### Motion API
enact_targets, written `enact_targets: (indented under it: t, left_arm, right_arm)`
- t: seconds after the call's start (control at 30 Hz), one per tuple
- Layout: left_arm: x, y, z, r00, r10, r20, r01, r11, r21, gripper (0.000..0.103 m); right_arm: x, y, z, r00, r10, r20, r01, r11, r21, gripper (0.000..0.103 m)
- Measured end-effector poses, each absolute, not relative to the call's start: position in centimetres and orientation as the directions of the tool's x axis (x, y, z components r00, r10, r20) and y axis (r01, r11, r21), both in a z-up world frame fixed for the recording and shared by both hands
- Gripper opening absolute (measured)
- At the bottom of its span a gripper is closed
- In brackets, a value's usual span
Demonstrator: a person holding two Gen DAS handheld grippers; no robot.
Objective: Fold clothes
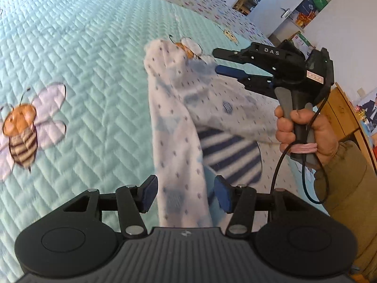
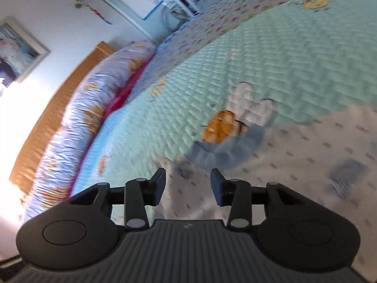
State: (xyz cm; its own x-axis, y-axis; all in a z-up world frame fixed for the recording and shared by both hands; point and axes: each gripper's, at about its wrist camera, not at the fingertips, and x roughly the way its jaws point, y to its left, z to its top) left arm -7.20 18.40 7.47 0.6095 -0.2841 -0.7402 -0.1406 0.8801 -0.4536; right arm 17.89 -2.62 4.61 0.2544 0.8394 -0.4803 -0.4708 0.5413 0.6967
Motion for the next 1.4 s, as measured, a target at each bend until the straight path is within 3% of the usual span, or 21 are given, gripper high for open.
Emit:
enact_targets:
  t: [0.13, 0.23, 0.4, 0.43, 0.53, 0.63, 0.83, 1.0, 1.13, 1.27, 1.4]
  left_arm:
    - [-5.1, 18.9, 7.4, 0.615, -0.271, -0.74, -0.149, 0.882, -0.447, 0.056]
    - [-4.0, 19.5, 7.5, 0.621, -0.261, -0.739, -0.144, 0.889, -0.435, 0.056]
    - [-2.2, 20.2, 7.5, 0.616, -0.222, -0.756, -0.141, 0.913, -0.383, 0.056]
    - [-1.8, 20.3, 7.6, 0.619, -0.218, -0.754, -0.141, 0.914, -0.38, 0.056]
    - [-0.8, 20.7, 7.8, 0.628, -0.205, -0.751, -0.141, 0.919, -0.369, 0.056]
    - [0.4, 21.0, 8.0, 0.638, -0.188, -0.747, -0.143, 0.924, -0.354, 0.056]
    - [2.9, 22.2, 8.8, 0.679, -0.142, -0.72, -0.163, 0.927, -0.337, 0.056]
    - [5.6, 24.7, 8.9, 0.738, -0.23, -0.635, -0.185, 0.836, -0.517, 0.056]
    - [8.9, 24.6, 8.3, 0.753, -0.289, -0.591, -0.163, 0.788, -0.594, 0.056]
    - [11.9, 23.8, 6.5, 0.692, -0.309, -0.652, -0.199, 0.787, -0.584, 0.056]
    - [12.6, 23.6, 5.2, 0.657, -0.308, -0.688, -0.213, 0.799, -0.562, 0.056]
  right_arm:
    - [18.6, 1.5, 5.0, 0.195, 0.858, -0.475, -0.562, 0.495, 0.663, 0.044]
    - [18.3, 4.3, 5.2, 0.211, 0.825, -0.524, -0.66, 0.516, 0.546, 0.049]
    - [18.3, 6.3, 4.8, 0.208, 0.778, -0.592, -0.765, 0.507, 0.397, 0.049]
    - [18.2, 6.3, 4.6, 0.203, 0.776, -0.597, -0.773, 0.501, 0.389, 0.046]
    - [17.5, 5.8, 4.3, 0.211, 0.781, -0.588, -0.785, 0.494, 0.374, 0.007]
    - [17.2, 5.1, 3.5, 0.248, 0.757, -0.604, -0.754, 0.542, 0.37, 0.005]
    - [18.2, 4.5, 1.8, 0.235, 0.766, -0.598, -0.684, 0.568, 0.458, 0.005]
    - [19.3, 4.3, 1.0, 0.198, 0.779, -0.595, -0.627, 0.567, 0.534, 0.006]
    - [19.8, 3.1, 0.7, 0.192, 0.805, -0.562, -0.58, 0.554, 0.596, 0.008]
    - [19.7, -0.2, 1.6, 0.252, 0.821, -0.512, -0.509, 0.563, 0.652, 0.022]
    - [18.7, -6.8, 3.8, 0.368, 0.799, -0.476, -0.457, 0.601, 0.655, 0.022]
